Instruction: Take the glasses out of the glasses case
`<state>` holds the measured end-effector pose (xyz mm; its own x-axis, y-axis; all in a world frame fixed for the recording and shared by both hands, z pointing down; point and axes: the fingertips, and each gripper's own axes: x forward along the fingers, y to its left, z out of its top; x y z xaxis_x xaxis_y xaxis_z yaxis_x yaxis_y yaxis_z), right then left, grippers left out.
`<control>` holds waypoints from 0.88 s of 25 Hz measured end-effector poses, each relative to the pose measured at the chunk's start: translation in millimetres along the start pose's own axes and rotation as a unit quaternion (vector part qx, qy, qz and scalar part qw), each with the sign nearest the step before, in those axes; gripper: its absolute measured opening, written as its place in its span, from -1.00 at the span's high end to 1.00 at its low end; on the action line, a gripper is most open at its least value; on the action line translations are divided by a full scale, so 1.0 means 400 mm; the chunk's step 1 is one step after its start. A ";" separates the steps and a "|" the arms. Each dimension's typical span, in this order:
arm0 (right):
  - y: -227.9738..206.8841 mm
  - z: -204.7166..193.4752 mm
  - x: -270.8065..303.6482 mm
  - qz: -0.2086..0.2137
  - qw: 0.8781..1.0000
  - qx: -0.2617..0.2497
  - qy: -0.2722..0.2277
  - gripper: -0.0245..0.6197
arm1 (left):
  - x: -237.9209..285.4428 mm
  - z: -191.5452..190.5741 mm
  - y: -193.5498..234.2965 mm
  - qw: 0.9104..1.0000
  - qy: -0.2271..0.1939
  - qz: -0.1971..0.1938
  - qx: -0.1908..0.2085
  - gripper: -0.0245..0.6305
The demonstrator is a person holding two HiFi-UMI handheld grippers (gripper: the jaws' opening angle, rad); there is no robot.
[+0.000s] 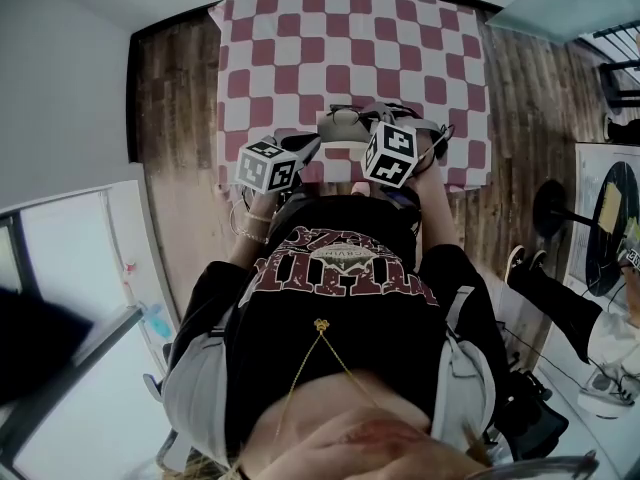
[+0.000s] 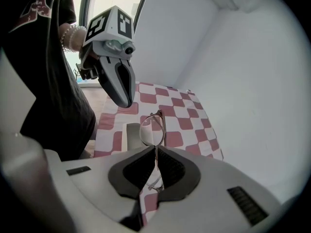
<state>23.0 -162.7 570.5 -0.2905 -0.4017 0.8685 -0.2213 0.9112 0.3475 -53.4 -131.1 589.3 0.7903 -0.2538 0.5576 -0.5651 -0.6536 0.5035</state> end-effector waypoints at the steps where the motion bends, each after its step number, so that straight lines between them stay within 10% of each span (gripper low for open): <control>1: -0.005 0.004 -0.010 -0.002 1.000 0.001 -0.004 0.82 | 0.001 -0.002 0.001 1.000 0.001 0.000 0.000 0.90; 22: -0.019 0.027 -0.108 0.022 0.999 -0.002 -0.032 0.82 | 0.024 -0.035 0.009 1.000 0.015 0.000 -0.010 0.90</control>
<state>27.3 -153.4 526.5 -0.3583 -0.3659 0.8589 -0.2041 0.9284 0.3104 -51.2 -126.0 605.7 0.7826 -0.2330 0.5772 -0.5705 -0.6395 0.5153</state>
